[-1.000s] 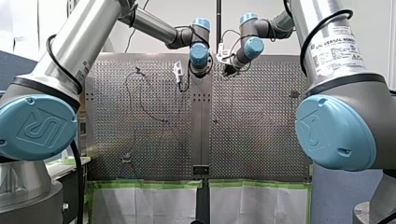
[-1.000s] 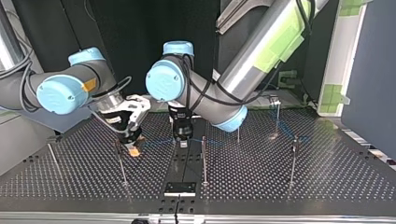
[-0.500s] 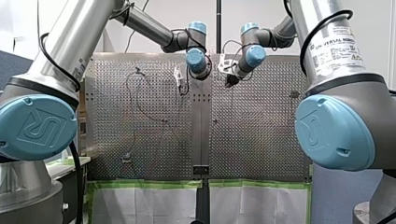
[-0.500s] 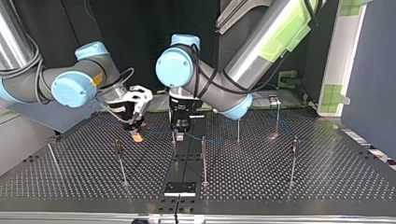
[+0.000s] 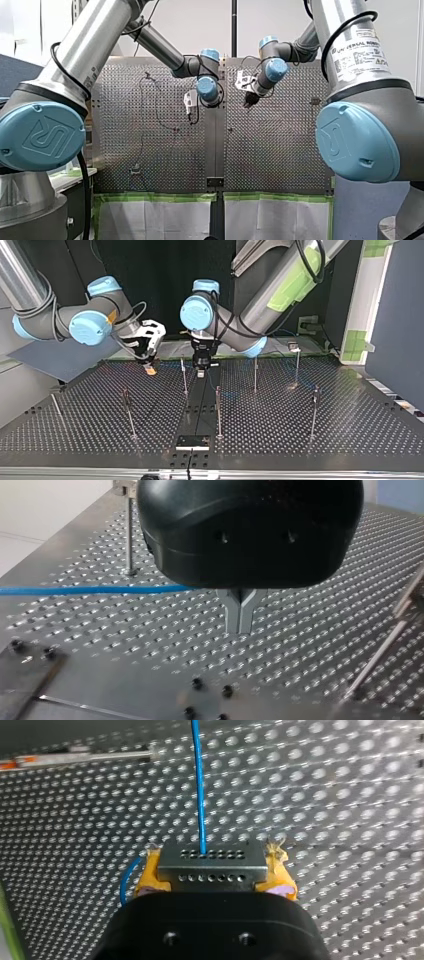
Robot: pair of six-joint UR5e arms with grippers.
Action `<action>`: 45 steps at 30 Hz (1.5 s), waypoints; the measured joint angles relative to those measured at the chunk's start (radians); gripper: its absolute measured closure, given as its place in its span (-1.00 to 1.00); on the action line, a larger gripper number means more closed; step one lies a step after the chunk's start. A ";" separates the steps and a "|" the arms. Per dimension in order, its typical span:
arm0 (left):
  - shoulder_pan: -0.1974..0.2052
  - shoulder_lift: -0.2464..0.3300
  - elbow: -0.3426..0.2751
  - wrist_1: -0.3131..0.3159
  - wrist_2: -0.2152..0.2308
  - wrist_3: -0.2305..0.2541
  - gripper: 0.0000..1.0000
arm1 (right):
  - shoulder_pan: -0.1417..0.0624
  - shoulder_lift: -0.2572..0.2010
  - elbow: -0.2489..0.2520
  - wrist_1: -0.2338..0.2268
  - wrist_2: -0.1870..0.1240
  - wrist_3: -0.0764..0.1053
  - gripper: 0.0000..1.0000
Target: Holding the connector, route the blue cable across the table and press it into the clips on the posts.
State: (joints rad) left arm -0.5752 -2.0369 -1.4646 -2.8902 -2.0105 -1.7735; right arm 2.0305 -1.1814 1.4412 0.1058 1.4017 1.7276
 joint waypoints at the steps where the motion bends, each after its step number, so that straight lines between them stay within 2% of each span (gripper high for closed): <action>1: 0.000 0.000 -0.009 0.010 0.008 0.000 1.00 | 0.000 0.000 0.008 -0.005 0.001 0.001 1.00; 6: -0.007 0.000 -0.058 0.058 0.054 -0.005 1.00 | 0.000 0.001 0.051 -0.028 0.004 0.003 1.00; 11: -0.013 -0.012 -0.102 0.102 0.078 -0.008 1.00 | 0.000 0.001 0.079 -0.051 0.013 0.008 1.00; 17: -0.018 -0.058 -0.154 0.154 0.107 -0.016 1.00 | 0.000 0.001 0.095 -0.090 0.044 0.008 1.00; 21: -0.020 -0.092 -0.193 0.194 0.125 -0.034 1.00 | -0.002 0.002 0.103 -0.114 0.078 -0.006 1.00; 25: -0.017 -0.104 -0.225 0.226 0.143 -0.048 1.00 | -0.008 0.005 0.118 -0.136 0.111 -0.021 1.00; 28: -0.018 -0.107 -0.248 0.246 0.158 -0.059 1.00 | -0.010 0.014 0.123 -0.143 0.125 -0.030 1.00; 35: -0.020 -0.112 -0.284 0.249 0.180 -0.078 1.00 | -0.011 0.065 0.124 -0.145 0.118 -0.042 1.00; 38: -0.019 -0.125 -0.268 0.239 0.192 -0.080 1.00 | -0.012 0.079 0.124 -0.155 0.108 -0.042 1.00; 45: -0.012 -0.144 -0.202 0.201 0.207 -0.096 1.00 | -0.013 0.099 0.124 -0.192 0.062 -0.037 1.00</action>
State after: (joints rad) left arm -0.5871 -2.1813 -1.6663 -2.6890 -1.8034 -1.8693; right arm 2.0177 -1.0823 1.5655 -0.0864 1.4632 1.6910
